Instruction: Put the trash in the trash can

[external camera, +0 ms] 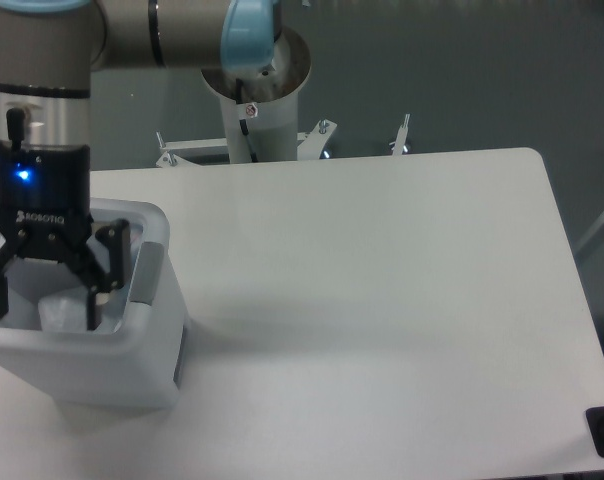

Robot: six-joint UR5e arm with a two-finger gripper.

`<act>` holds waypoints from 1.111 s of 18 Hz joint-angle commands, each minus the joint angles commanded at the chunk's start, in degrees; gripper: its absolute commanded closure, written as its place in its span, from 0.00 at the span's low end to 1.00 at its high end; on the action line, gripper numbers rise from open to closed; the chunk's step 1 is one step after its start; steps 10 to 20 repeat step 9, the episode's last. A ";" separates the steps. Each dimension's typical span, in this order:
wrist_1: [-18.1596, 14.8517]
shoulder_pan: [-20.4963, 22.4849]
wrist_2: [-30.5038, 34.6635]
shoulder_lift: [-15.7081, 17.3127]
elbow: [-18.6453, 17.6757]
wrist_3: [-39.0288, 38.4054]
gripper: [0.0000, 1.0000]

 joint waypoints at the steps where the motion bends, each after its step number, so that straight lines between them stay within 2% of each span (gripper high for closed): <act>1: -0.09 2.03 0.79 0.27 0.08 0.28 0.00; 4: -0.35 6.96 1.41 0.18 0.18 2.30 0.00; 8: -0.53 9.96 1.41 0.18 -1.93 8.19 0.00; 20: -0.53 10.22 1.41 0.18 -1.94 8.19 0.00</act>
